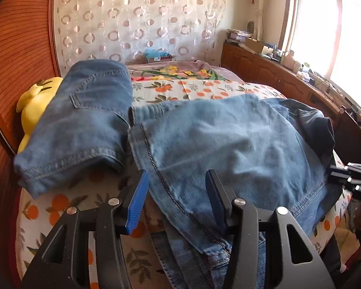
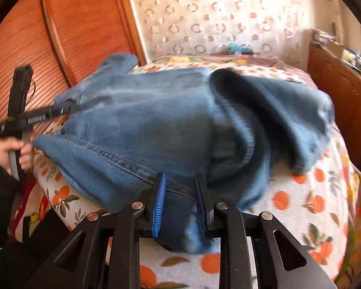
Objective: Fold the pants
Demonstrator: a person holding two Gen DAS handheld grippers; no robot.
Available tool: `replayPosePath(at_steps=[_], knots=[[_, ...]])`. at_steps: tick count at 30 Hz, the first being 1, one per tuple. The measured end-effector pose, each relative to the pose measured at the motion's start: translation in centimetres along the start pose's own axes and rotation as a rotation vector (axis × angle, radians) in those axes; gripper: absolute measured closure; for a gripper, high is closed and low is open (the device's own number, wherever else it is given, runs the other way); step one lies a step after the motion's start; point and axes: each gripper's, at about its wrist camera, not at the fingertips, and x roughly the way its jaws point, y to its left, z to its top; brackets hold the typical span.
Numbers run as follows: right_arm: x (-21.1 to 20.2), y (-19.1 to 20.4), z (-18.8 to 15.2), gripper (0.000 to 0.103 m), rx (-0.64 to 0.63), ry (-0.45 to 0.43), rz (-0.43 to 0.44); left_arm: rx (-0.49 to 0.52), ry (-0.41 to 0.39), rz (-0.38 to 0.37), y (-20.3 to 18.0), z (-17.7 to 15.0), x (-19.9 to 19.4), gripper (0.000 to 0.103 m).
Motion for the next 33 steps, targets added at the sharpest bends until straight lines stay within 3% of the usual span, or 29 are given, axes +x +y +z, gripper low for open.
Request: replayPosePath(at_steps=[6,9,16,27,28,29,30,33], knots=[[-3.4,-2.8,-0.2,0.071,0.029,-0.088,-0.124,0.002,0.01,0.015,-0.6,-1.2,1.0,0.053],[-3.9,-4.5,-0.1,0.068,0.043,-0.092,-0.187,0.015,-0.012,0.03,-1.0,-1.6,1.0,0.053],[-1.2,-6.3,0.7,0.067,0.03,-0.029,-0.267,0.016,-0.042,0.038,-0.9,-1.9,0.7,0.053],[1.8,-7.2,3.8,0.067,0.086,0.022,-0.3,0.014,-0.069,0.05,-0.9,-2.2,0.4,0.053],[1.7,-7.4,3.9,0.069,0.098,0.018,-0.294,0.015,-0.073,0.051,-0.9,-2.2,0.3,0.053],[1.6,-7.6,4.0,0.086,0.108,0.009,-0.287,0.016,-0.076,0.051,-0.9,-2.3,0.2,0.053],[1.3,-7.9,4.2,0.09,0.117,0.0,-0.282,0.016,-0.078,0.051,-0.9,-2.3,0.2,0.053],[-0.3,-8.5,3.8,0.095,0.138,-0.037,-0.304,0.016,-0.085,0.052,-0.8,-2.3,0.0,0.053]])
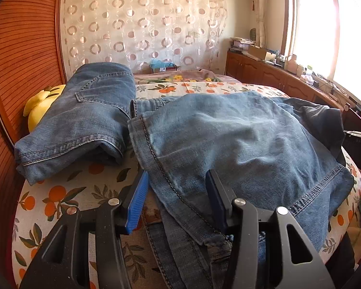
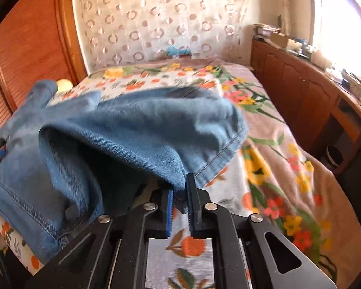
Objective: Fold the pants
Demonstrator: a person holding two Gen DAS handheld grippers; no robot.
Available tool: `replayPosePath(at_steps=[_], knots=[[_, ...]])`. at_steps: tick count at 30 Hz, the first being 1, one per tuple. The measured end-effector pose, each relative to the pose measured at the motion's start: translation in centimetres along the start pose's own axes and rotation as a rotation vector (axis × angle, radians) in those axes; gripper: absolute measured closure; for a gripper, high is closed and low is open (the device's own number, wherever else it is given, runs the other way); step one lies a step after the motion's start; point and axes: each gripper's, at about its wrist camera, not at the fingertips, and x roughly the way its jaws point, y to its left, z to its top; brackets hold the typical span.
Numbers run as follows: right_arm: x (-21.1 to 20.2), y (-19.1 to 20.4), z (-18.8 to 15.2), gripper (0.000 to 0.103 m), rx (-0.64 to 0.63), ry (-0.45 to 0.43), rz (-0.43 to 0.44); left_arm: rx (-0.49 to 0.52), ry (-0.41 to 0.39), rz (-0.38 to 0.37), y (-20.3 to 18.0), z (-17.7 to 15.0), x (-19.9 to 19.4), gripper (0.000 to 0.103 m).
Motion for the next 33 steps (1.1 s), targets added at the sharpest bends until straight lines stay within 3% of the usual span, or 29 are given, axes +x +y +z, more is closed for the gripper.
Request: replayPosePath(at_steps=[8,13,22,26,28,33], knots=[[-5.2,-4.4,0.4,0.095,0.106,-0.117,-0.094,-0.003,-0.015,0.003,0.2,0.0,-0.2,0.053],[-6.8,-7.2,-0.3,0.095,0.172,-0.135,-0.13,0.001,-0.023,-0.002,0.3,-0.2,-0.5,0.053],[-4.9,-10.5,-2.4,0.095,0.33,-0.058,-0.067,-0.023,-0.037,-0.033,0.5,0.8,-2.8,0.052],[-6.4,-11.3,-1.4,0.095,0.359,-0.095,-0.02,-0.003,-0.049,-0.054,-0.5,1.8,-4.6,0.044],[-7.5,-11.1,-0.6,0.095,0.353,-0.125,0.002,0.007,-0.062,-0.059,-1.3,2.2,-5.5,0.03],[-10.3,-9.3,1.2,0.095,0.295,-0.186,0.043,0.026,-0.105,-0.093,-2.8,3.2,-7.5,0.027]])
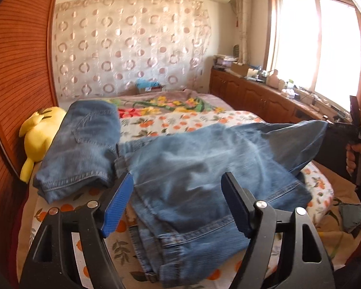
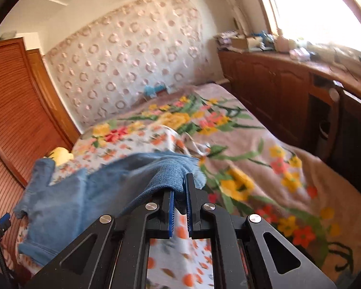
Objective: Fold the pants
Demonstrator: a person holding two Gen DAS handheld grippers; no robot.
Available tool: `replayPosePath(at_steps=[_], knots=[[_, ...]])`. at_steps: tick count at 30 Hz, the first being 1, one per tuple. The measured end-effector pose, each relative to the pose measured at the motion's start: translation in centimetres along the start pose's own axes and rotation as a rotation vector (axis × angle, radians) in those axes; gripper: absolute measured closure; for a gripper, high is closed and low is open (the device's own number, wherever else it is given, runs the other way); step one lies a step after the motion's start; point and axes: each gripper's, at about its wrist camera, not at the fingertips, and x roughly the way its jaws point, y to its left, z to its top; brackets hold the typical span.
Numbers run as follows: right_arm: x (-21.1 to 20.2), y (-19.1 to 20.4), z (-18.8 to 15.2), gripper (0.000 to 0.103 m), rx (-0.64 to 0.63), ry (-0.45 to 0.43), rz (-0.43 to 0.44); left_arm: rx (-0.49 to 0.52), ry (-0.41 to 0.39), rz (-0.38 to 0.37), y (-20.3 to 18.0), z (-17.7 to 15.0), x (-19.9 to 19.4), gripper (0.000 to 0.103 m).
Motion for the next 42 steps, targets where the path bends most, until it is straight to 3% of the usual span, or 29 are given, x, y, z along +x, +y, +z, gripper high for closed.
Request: replayPosePath(at_steps=[6,11,16,21,24,28,33,42], knots=[[-2.0,4.7,0.9,0.095,-0.082,-0.037,0.102,-0.005,-0.058,0.001,-0.8,0.9,-2.7,0.027],[-2.3,10.2,0.5,0.095,-0.175,-0.017,0.22,-0.012,-0.072,0.046,-0.2,1.0,-4.0,0.027],[-0.9,17.2,-1.9,0.095,-0.284,0.059,0.356,-0.03,-0.053,0.069,1.0,0.4,-4.1,0.027],[0.2,23.3,-6.2,0.095,-0.343,0.205,0.544,-0.047,-0.032,0.08,1.9,-0.4,-3.7,0.027],[0.5,24.8,-9.0,0.094,-0.407,0.287,0.522,-0.052,-0.02,0.075,1.9,-0.8,-3.4,0.027],[1.2,22.9,-9.9,0.086,-0.421,0.35,0.49,-0.046,-0.004,0.057,1.3,-1.3,-2.8,0.027],[-0.7,20.8,-9.4,0.07,-0.437,0.333,0.425,-0.04,0.016,0.018,0.0,-1.6,-1.7,0.027],[-4.6,17.3,-9.2,0.064,-0.426,0.281,0.319,0.024,0.046,-0.064,-4.3,-1.4,0.2,0.027]])
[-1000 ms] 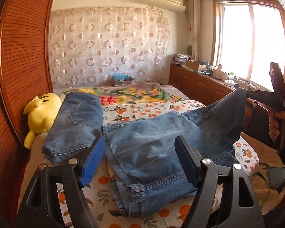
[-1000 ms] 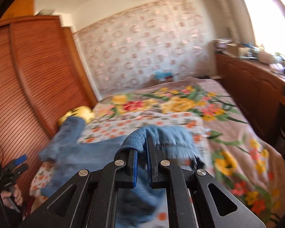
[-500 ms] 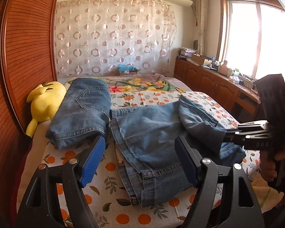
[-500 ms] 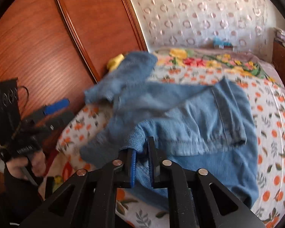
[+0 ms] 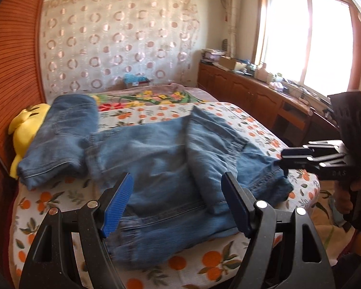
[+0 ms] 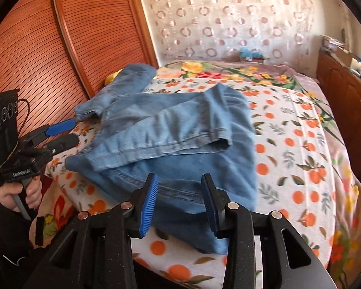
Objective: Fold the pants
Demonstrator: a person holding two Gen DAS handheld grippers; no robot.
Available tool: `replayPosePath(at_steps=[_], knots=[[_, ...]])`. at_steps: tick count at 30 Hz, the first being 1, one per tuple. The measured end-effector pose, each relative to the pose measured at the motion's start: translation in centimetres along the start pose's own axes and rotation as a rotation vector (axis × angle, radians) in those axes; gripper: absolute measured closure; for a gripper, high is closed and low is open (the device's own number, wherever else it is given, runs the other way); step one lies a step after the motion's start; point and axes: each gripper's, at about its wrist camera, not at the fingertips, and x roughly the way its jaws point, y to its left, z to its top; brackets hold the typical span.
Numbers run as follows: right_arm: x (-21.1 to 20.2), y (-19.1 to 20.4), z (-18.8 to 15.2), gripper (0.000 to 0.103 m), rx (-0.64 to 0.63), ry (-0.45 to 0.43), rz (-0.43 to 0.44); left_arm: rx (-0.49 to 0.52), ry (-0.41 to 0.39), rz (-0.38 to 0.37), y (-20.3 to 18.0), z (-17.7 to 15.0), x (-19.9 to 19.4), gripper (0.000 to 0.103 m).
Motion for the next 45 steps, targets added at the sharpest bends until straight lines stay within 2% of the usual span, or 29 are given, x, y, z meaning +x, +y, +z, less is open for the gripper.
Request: replayPosePath(at_steps=[7,12,14,16,17,19,20,21,22,25,29,33,39,40,43,45], knots=[[2.9,-1.9,1.8,0.064,0.018,-0.017,-0.038,0.045,0.031,-0.053,-1.9,-0.3,1.9,0.027],[7.3,-3.4,3.5,0.064,0.044,0.036,-0.007,0.076,0.064,-0.074,-2.6,-1.1,3.0,0.03],[8.8,-3.7,4.1,0.064,0.063,0.076,0.023,0.078,0.078,-0.071,-2.7,-1.3,3.5,0.039],[10.1,-3.8,4.4,0.064,0.072,0.11,0.017,0.075,0.09,-0.071,-2.7,-1.3,3.8,0.054],[10.5,-3.8,4.6,0.064,0.074,0.121,0.015,0.071,0.092,-0.076,-2.6,-1.2,4.0,0.058],[10.6,-3.6,4.9,0.064,0.072,0.129,0.02,0.063,0.087,-0.084,-2.5,-1.0,3.9,0.077],[10.6,-3.4,5.1,0.076,0.067,0.128,0.027,0.059,0.079,-0.087,-2.5,-0.9,3.8,0.081],[10.6,-3.3,5.5,0.094,0.057,0.125,0.044,0.056,0.077,-0.091,-2.5,-0.9,3.7,0.088],[10.2,-3.0,6.1,0.095,0.045,0.119,0.064,0.051,0.071,-0.098,-2.5,-0.8,3.4,0.089],[8.7,-1.8,8.0,0.097,0.004,0.061,0.074,0.031,0.031,-0.117,-2.5,-0.5,1.9,0.091],[7.1,1.5,12.3,0.097,-0.078,-0.026,0.118,-0.036,-0.01,-0.151,-1.8,-0.7,-0.5,0.092],[7.2,6.6,16.4,0.097,-0.187,-0.077,0.184,-0.083,-0.026,-0.128,-0.3,-1.7,-2.1,0.092],[12.2,13.3,19.3,0.097,-0.288,-0.048,0.213,-0.134,-0.012,-0.063,2.3,-3.0,-2.4,0.091],[13.5,13.6,19.7,0.097,-0.282,-0.033,0.208,-0.144,0.004,-0.055,2.8,-3.3,-2.2,0.086],[16.7,13.6,21.0,0.088,-0.232,0.02,0.206,-0.162,0.045,-0.038,3.6,-4.2,-1.7,0.077],[17.0,12.9,21.3,0.081,-0.203,0.021,0.221,-0.162,0.047,-0.025,3.8,-4.7,-1.9,0.071]])
